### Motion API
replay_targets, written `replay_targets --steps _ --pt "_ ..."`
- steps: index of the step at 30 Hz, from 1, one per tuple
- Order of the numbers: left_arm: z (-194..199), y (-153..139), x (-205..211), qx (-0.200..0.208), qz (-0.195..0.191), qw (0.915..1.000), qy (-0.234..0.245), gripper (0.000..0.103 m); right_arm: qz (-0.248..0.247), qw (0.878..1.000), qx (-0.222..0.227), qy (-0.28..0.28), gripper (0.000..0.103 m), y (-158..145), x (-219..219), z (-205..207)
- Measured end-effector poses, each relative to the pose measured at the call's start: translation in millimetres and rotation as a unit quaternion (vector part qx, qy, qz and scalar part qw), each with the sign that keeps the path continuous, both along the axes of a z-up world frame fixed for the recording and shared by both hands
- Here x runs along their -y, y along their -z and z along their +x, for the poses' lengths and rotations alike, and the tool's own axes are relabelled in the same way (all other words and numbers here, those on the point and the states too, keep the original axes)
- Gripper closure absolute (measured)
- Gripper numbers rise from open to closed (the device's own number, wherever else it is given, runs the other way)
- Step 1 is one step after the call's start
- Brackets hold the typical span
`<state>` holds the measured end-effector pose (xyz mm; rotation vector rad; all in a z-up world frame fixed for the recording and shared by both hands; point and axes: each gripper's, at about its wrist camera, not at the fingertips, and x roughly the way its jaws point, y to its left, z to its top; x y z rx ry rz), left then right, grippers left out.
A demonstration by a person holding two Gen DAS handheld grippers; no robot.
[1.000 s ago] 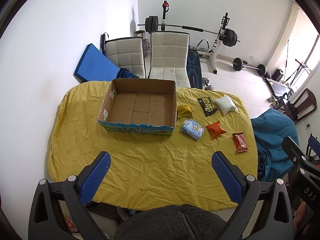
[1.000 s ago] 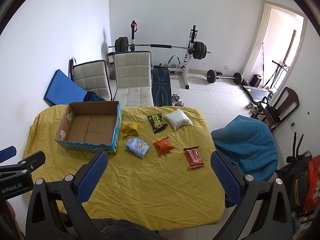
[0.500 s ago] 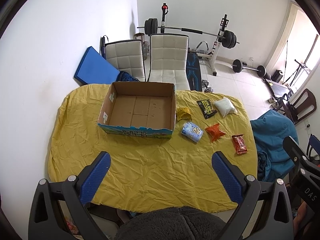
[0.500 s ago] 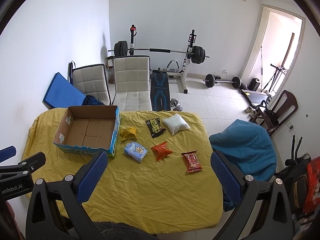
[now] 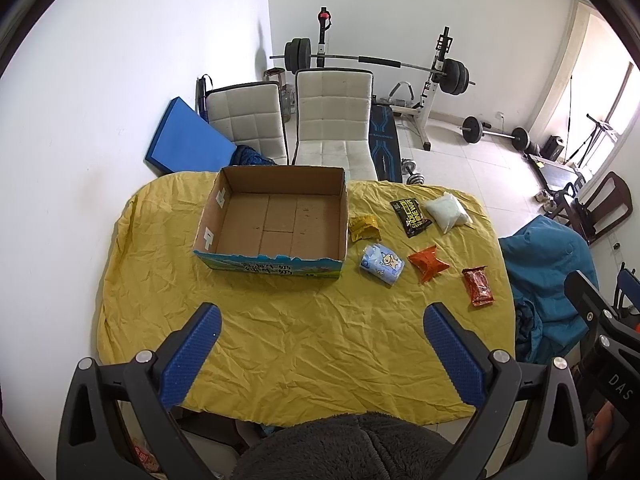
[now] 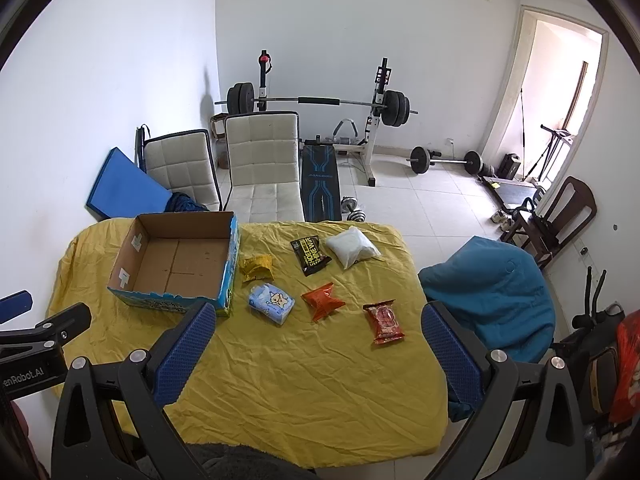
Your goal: Organize soft objects
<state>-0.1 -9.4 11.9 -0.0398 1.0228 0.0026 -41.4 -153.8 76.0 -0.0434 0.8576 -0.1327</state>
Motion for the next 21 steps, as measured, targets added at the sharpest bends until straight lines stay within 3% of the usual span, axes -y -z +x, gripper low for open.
replay_targets --steps 21 --pt "-0.4 1.7 10.4 0.001 -0.002 1.0000 0.007 0.000 0.006 1.000 0.002 0.009 0.000 7.8 9.9 -1.7"
